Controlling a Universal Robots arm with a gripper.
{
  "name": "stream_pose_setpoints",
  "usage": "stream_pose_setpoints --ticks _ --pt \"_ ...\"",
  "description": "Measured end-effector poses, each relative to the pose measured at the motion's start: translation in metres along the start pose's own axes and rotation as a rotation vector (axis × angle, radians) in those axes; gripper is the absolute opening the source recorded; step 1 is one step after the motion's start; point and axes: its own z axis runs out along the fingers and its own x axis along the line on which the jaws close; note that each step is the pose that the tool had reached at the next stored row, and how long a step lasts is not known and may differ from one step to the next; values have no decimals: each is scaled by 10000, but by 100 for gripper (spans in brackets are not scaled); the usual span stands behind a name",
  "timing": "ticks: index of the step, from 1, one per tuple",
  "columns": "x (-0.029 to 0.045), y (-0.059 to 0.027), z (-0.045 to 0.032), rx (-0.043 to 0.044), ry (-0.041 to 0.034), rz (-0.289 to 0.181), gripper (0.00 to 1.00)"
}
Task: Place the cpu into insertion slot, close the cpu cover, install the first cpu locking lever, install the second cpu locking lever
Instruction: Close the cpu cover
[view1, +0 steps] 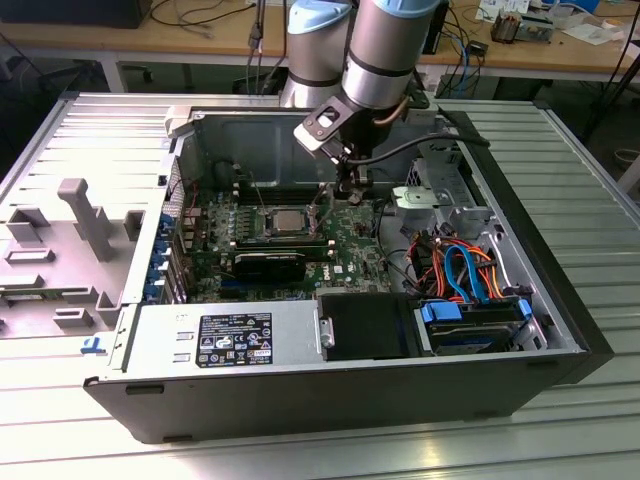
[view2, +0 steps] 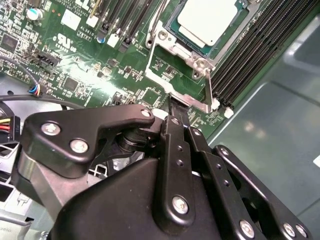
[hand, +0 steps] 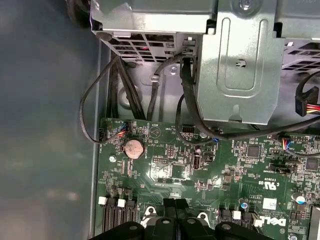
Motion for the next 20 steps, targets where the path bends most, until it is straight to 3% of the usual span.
stream_pose_setpoints --ticks 10,20 --pt "-4 -81 8 -6 77 -7 11" --pt "-4 -152 15 -6 78 -7 11"
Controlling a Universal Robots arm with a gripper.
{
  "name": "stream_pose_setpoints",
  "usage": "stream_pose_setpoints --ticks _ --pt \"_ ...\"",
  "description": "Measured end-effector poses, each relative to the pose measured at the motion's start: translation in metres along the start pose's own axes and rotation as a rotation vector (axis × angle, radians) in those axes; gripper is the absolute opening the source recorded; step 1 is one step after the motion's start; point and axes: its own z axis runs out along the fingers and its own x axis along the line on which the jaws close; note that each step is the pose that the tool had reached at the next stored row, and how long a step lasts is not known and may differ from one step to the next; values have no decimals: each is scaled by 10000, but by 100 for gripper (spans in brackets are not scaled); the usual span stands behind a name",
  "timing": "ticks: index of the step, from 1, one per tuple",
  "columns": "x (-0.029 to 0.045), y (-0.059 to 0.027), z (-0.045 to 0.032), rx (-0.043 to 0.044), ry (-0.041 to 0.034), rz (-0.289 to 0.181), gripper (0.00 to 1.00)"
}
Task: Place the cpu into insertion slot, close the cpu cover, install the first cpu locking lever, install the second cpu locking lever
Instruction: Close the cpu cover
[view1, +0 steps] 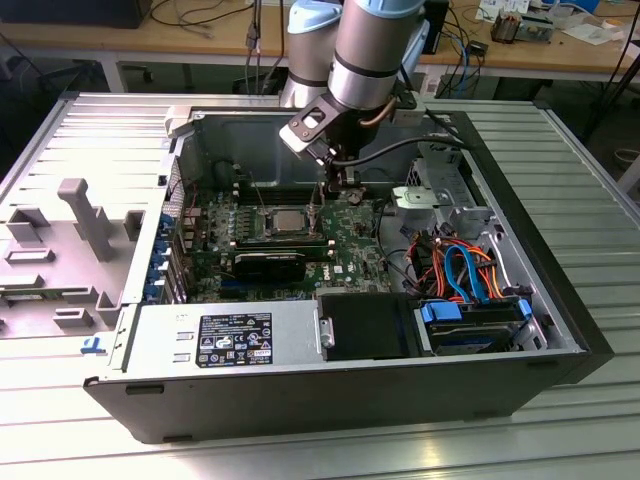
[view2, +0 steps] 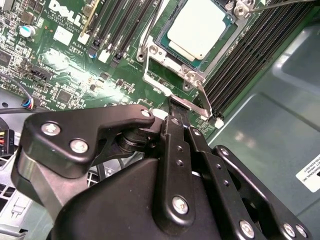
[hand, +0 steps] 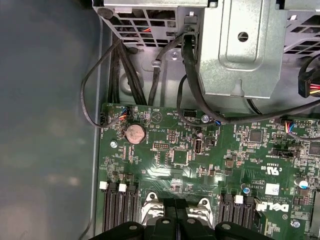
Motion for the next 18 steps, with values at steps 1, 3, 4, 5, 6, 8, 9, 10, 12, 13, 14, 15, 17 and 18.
stream_pose_setpoints --ticks 1,3,4,5,6,8,9,10,12,13,14,15,17,18 --pt "0 -4 0 0 -1 0 11" --pt "0 -18 2 -1 1 -1 11" --pt "0 -25 3 -1 1 -1 11" --pt "0 -29 3 -1 1 0 11" --pt "0 -36 3 0 0 -1 11" --pt "0 -51 5 0 0 0 11" --pt "0 -61 6 0 1 0 11" --pt "1 -64 6 -1 0 0 11" --pt "1 -72 6 0 0 0 11" --pt "1 -75 6 0 0 0 11" --pt "1 -78 7 0 -1 0 11" --pt "1 -83 7 0 0 0 11" --pt "2 -91 8 0 0 0 11" --pt "2 -98 9 -1 1 -1 11"
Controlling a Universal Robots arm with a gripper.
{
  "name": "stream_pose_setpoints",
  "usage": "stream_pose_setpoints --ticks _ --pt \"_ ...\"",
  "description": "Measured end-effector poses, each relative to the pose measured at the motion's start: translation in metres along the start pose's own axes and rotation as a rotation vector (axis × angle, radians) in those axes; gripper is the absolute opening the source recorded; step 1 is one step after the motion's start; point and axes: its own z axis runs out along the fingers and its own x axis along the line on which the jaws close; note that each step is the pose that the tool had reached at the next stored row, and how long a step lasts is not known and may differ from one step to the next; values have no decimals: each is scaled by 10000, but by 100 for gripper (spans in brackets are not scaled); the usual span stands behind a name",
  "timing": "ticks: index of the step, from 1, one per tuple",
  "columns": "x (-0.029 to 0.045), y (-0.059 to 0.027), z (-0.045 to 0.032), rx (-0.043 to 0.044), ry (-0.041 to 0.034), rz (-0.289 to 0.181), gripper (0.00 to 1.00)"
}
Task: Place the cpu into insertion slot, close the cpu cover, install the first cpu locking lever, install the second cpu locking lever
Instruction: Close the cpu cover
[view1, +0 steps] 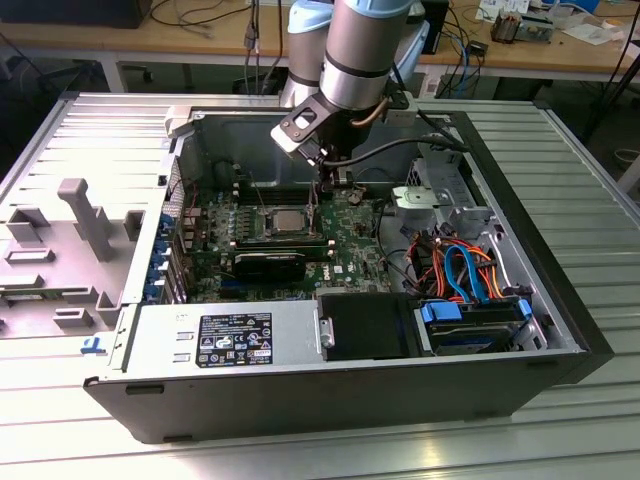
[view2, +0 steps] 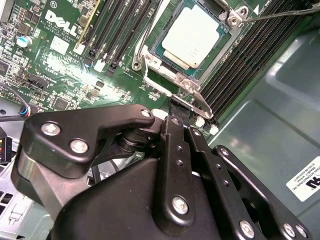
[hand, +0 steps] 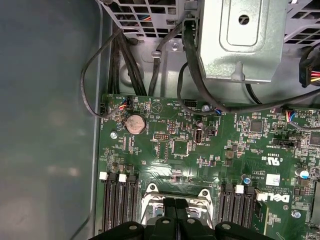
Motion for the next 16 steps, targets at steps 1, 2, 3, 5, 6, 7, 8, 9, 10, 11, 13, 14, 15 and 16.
stream_pose_setpoints --ticks 1,2,3,5,6,7,8,9,10,11,13,14,15,16 --pt "0 -13 1 0 0 0 11" --pt "0 -20 1 0 0 0 11" --pt "1 -23 2 0 0 0 11" --pt "1 -33 3 0 0 0 11" --pt "1 -36 3 0 0 0 11" --pt "2 -40 3 1 -1 0 11" --pt "2 -43 4 0 -1 0 11" --pt "2 -47 4 0 -1 0 11" --pt "2 -53 4 0 -1 1 11" --pt "2 -55 5 0 -1 0 11" --pt "3 -62 5 0 0 0 11" --pt "3 -65 6 0 0 0 11" --pt "3 -69 6 0 0 0 11" --pt "3 -72 7 0 1 0 11"
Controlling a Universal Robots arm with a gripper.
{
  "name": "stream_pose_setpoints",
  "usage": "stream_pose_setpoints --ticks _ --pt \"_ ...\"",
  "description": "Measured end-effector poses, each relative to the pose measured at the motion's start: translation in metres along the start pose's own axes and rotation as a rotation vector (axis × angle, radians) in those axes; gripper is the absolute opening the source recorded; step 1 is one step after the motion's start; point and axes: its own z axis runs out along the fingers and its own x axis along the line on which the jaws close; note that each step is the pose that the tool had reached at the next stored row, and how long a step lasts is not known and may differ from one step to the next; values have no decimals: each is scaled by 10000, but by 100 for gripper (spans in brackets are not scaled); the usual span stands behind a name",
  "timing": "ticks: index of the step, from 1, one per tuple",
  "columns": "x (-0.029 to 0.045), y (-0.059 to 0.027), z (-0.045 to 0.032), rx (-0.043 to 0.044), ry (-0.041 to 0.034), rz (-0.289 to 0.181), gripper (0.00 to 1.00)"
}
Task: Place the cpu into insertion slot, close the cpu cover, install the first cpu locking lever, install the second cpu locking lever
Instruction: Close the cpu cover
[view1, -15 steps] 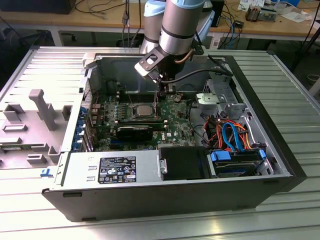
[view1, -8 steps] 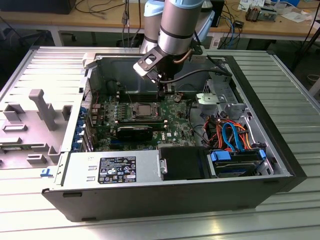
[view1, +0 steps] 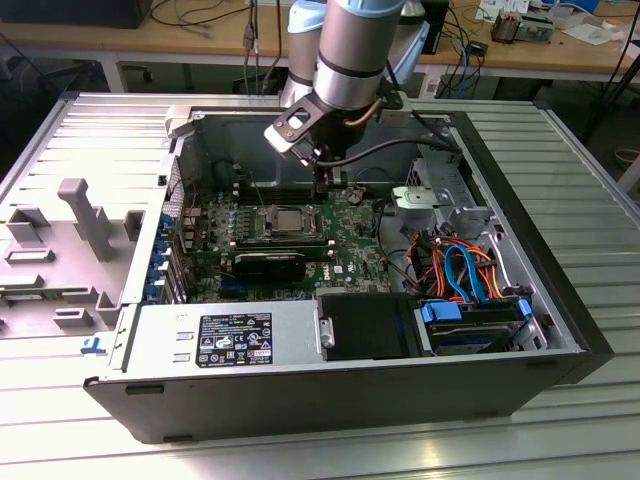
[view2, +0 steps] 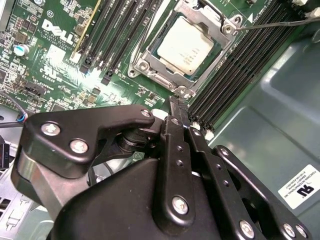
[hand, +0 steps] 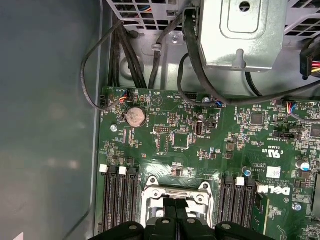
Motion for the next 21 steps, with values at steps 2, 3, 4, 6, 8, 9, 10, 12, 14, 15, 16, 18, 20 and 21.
stream_pose_setpoints --ticks 2,3,4,6,8,9,10,12,14,15,16,18,20,21 --pt "0 -8 0 0 -1 0 11" --pt "0 -12 1 0 0 0 11" --pt "0 -15 1 0 0 0 11" --pt "0 -24 2 0 -1 0 11" --pt "-1 -36 3 0 -1 0 11" --pt "-1 -44 3 0 0 0 11" --pt "-1 -48 4 0 -1 0 11" --pt "-1 -57 5 0 -1 1 11" --pt "0 -66 6 0 -1 0 11" --pt "0 -70 6 0 -1 -1 11" --pt "-2 -81 7 1 0 0 11" --pt "-1 -96 9 1 -2 -1 11" --pt "0 -108 10 0 0 0 11" --pt "0 -113 11 1 -1 -1 11"
